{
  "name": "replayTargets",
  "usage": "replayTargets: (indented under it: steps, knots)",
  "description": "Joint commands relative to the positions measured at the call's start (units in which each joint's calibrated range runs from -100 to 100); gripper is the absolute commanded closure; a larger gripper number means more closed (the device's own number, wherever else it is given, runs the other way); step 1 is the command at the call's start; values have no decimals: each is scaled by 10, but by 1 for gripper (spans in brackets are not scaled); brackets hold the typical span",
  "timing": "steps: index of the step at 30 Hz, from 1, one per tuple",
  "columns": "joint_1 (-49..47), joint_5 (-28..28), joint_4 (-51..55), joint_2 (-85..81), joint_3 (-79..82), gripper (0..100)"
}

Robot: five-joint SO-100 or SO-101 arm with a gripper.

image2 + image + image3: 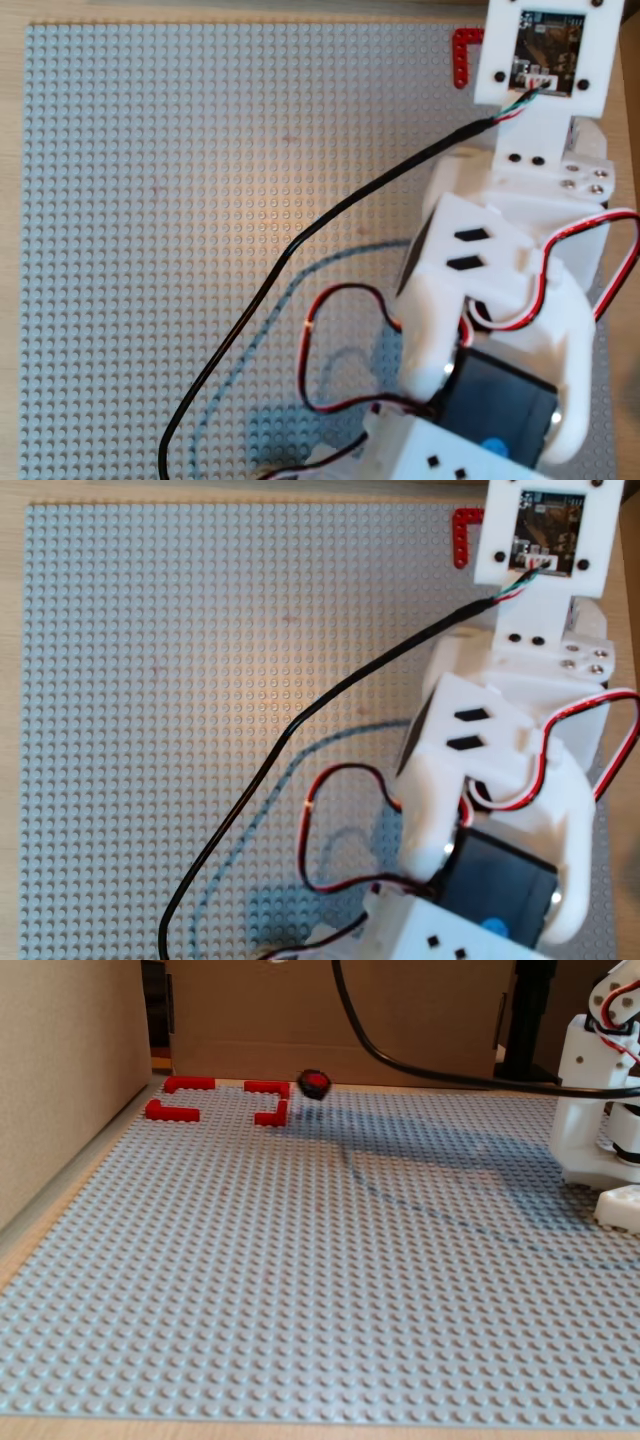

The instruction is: Grab the Lego and store it in red box

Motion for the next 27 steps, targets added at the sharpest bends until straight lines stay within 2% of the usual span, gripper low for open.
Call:
replayTargets:
  steps: [1,9,13,18,23,27]
  knots:
    - [19,-4,-23,42,-31,85]
    - [31,-6,-2,51,-56,85]
    - [35,-5,122,64,-86,85]
    - [66,-5,185,49,-116,85]
    - [55,-4,302,41,-146,85]
    - [49,-4,329,42,-143,85]
